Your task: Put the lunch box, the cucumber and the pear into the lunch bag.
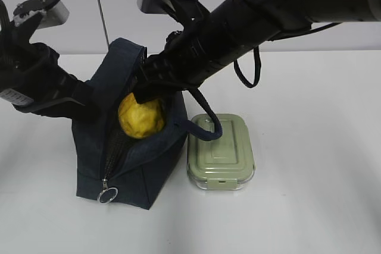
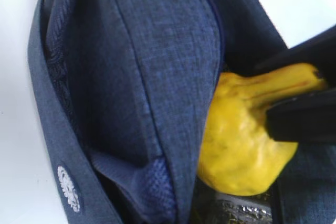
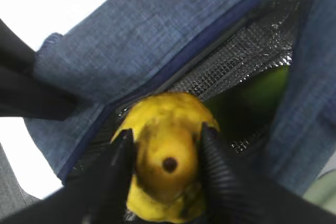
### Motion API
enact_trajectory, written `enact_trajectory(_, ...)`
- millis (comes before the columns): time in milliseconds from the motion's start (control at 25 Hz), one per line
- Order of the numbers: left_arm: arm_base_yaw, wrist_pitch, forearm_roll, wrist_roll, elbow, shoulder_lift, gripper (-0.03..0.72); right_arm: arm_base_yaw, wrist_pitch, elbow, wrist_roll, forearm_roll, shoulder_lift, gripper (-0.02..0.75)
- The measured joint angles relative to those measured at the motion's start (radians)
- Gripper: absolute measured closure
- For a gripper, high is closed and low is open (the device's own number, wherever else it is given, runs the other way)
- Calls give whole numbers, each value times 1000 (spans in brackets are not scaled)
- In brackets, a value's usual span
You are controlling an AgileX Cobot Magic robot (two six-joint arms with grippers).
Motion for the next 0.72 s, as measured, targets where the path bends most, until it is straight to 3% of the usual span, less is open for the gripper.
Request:
enact_trajectory(120, 0, 0, 0, 0, 0, 0, 687, 0, 4, -9, -17, 10, 1, 300)
enact_trajectory(200, 0, 0, -1, 0, 0, 0, 687, 0, 11, -25, -19, 13, 1, 258)
enact_trajectory(440, 0, -1, 2, 0, 0, 0, 687, -38, 16, -28, 19, 23, -71, 246)
enact_trajectory(720, 0, 0, 2, 0, 0, 0, 687, -270, 171, 27, 154, 1, -134, 249)
